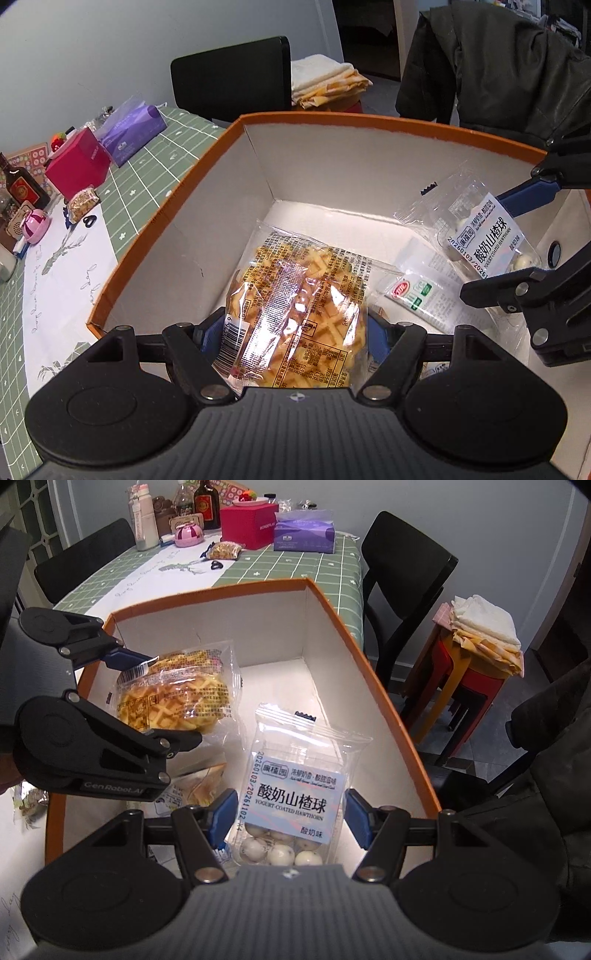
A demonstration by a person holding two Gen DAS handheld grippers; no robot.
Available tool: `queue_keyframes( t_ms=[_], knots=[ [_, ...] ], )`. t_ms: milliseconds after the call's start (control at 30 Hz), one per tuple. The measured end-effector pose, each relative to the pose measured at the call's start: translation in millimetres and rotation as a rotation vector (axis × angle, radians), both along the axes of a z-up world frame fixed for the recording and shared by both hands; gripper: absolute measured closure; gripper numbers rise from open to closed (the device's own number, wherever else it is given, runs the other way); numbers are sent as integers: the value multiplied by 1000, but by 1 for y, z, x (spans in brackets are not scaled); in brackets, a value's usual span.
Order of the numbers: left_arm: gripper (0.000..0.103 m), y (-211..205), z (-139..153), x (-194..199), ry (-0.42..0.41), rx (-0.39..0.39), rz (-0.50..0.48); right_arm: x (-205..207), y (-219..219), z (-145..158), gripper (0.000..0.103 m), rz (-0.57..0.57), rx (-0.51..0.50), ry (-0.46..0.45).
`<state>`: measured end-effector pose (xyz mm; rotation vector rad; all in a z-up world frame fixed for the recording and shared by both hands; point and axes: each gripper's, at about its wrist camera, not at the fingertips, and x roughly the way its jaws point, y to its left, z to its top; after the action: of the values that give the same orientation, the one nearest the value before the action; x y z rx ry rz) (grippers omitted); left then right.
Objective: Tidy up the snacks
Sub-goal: 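Lower and release the cracker bag with the left tool while the right tool releases the hawthorn pack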
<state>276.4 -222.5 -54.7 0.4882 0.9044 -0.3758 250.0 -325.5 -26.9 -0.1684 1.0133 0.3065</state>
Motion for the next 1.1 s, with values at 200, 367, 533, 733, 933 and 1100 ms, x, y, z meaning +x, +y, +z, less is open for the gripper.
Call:
queue_keyframes(
  t_ms=[200, 367, 533, 733, 933, 1100],
  knots=[
    [17, -1, -8, -2, 35, 7, -10, 0, 2, -8, 41, 11, -16, 30],
    [16, -1, -8, -3, 38, 4, -6, 1, 3, -9, 40, 10, -24, 31],
    [11, -4, -8, -4, 47, 16, -18, 1, 1, -6, 39, -9, -18, 19],
    [11, -4, -9, -5, 50, 27, -21, 1, 3, -3, 37, -10, -15, 5],
    [8, 1, 0, -4, 38, -29, -12, 0, 2, 0, 37, -14, -7, -9],
    [8, 7, 11, -4, 18, -49, 1, -1, 0, 4, 37, -25, 5, -23]
  ],
)
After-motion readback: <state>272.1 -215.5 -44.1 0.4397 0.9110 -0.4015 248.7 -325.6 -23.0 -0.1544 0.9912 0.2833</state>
